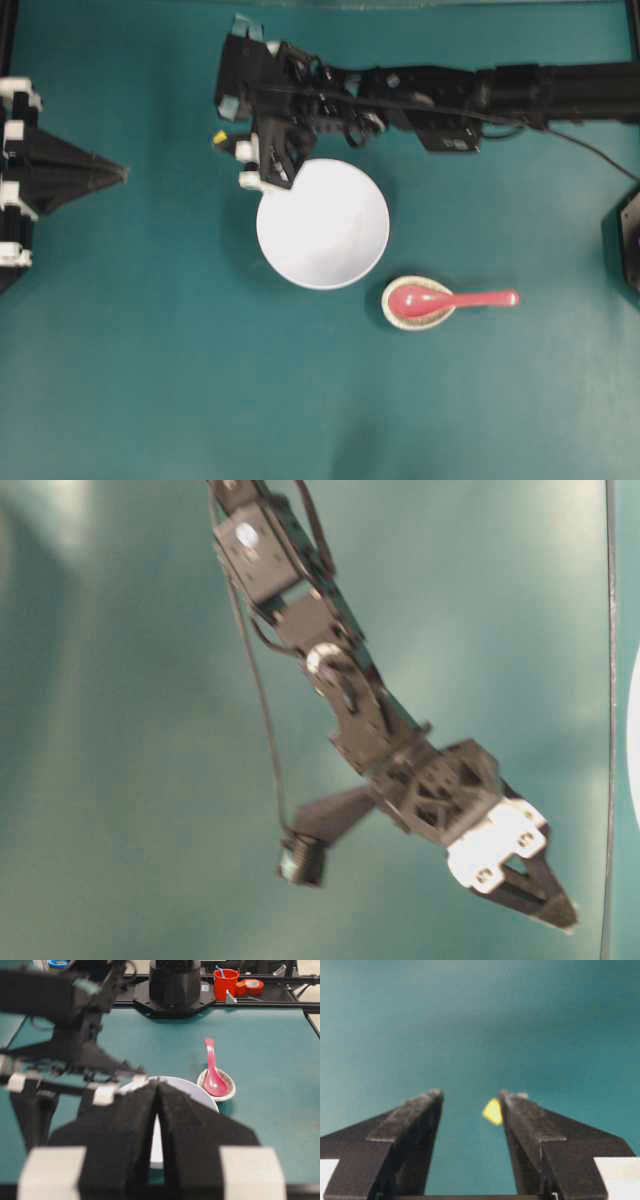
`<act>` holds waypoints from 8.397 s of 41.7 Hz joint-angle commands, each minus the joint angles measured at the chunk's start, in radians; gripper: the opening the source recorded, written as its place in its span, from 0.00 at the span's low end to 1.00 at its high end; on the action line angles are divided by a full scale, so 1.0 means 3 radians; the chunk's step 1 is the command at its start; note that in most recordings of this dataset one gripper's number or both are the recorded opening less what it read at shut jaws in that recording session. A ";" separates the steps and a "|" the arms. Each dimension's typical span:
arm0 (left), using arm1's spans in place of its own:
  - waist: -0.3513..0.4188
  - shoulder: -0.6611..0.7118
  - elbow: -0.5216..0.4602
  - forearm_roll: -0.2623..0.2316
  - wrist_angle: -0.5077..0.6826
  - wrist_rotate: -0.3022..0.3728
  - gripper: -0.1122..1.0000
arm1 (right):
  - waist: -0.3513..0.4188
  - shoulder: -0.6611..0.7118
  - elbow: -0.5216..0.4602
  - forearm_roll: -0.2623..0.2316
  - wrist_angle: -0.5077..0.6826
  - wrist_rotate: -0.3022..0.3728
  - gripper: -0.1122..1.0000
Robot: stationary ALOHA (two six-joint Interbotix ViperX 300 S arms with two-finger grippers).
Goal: Scoop the yellow hexagonal prism block from the bowl with a spoon using the right arm.
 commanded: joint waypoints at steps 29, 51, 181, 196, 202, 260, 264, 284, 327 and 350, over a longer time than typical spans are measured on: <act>0.0005 0.0010 -0.0077 0.0010 -0.0010 0.0082 0.10 | -0.0082 0.0552 -0.0337 0.0225 -0.0210 0.0112 0.58; 0.0005 0.0000 -0.0082 0.0010 -0.0015 0.0082 0.10 | -0.0082 0.0660 -0.0337 0.0240 -0.0353 0.0286 0.58; 0.0005 0.0005 -0.0077 0.0010 0.0036 0.0041 0.10 | 0.1058 -0.3078 0.3170 0.0245 -0.0199 0.1150 0.58; 0.0005 0.0005 -0.0077 0.0010 0.0128 0.0046 0.10 | 0.1130 -0.3053 0.3866 0.0220 -0.1590 0.1150 0.58; 0.0005 0.0010 -0.0072 0.0010 0.0179 0.0041 0.10 | 0.1217 -0.2940 0.4167 0.0225 -0.2306 0.1140 0.58; 0.0005 0.0051 -0.0056 0.0010 0.0210 0.0041 0.10 | 0.2465 -0.0629 0.4321 0.1084 -0.4873 0.0833 0.57; 0.0005 0.0061 -0.0056 0.0010 0.0210 0.0041 0.10 | 0.2465 -0.0619 0.4305 0.1084 -0.4801 0.0787 0.57; 0.0005 0.0087 -0.0051 0.0010 0.0210 0.0046 0.10 | 0.2465 -0.0614 0.4300 0.1099 -0.4786 0.0726 0.52; 0.0005 0.0072 -0.0056 0.0010 0.0220 0.0051 0.10 | 0.2449 -0.1150 0.4326 0.1191 -0.4597 0.0716 0.30; 0.0097 0.0056 -0.0061 0.0010 0.0179 0.0087 0.10 | 0.1897 -0.2311 0.4024 0.1191 -0.3048 0.0343 0.30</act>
